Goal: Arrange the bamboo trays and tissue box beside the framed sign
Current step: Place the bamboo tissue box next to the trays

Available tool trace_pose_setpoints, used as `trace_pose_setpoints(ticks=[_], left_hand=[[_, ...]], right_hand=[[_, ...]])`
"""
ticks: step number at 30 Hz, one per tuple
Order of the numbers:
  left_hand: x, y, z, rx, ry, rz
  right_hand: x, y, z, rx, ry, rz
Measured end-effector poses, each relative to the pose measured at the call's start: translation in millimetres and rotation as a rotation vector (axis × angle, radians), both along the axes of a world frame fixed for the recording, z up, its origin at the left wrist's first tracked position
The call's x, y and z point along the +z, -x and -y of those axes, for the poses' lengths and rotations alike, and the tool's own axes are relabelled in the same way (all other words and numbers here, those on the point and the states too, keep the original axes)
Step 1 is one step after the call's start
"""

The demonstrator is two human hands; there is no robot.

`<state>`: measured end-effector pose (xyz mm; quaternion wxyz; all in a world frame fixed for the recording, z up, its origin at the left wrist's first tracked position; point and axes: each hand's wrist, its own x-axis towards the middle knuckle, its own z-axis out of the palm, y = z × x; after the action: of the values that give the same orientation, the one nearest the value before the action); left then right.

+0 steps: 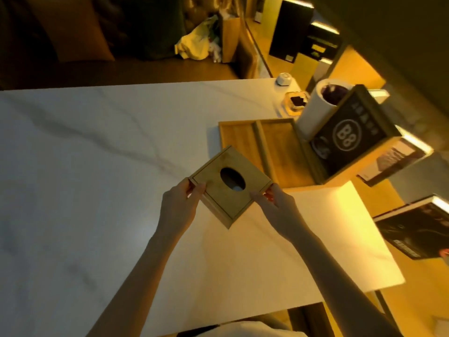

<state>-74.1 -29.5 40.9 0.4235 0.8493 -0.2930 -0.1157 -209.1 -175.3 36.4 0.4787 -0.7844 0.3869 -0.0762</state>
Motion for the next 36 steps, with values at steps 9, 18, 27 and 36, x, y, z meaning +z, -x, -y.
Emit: trace_pose_setpoints(ticks=[9, 18, 27, 36], left_hand=[[-33, 80, 107, -0.120, 0.043, -0.109], [-66, 139, 157, -0.196, -0.045, -0.164], [-81, 159, 166, -0.219, -0.118, -0.205], [-79, 162, 167, -0.246, -0.139, -0.215]], right_hand=[[-10, 100, 74, -0.227, -0.015, -0.038], [-43, 165, 109, -0.357, -0.131, -0.006], [-65, 185, 117, -0.356, -0.174, -0.019], [-70, 187, 121, -0.346, -0.231, 0.021]])
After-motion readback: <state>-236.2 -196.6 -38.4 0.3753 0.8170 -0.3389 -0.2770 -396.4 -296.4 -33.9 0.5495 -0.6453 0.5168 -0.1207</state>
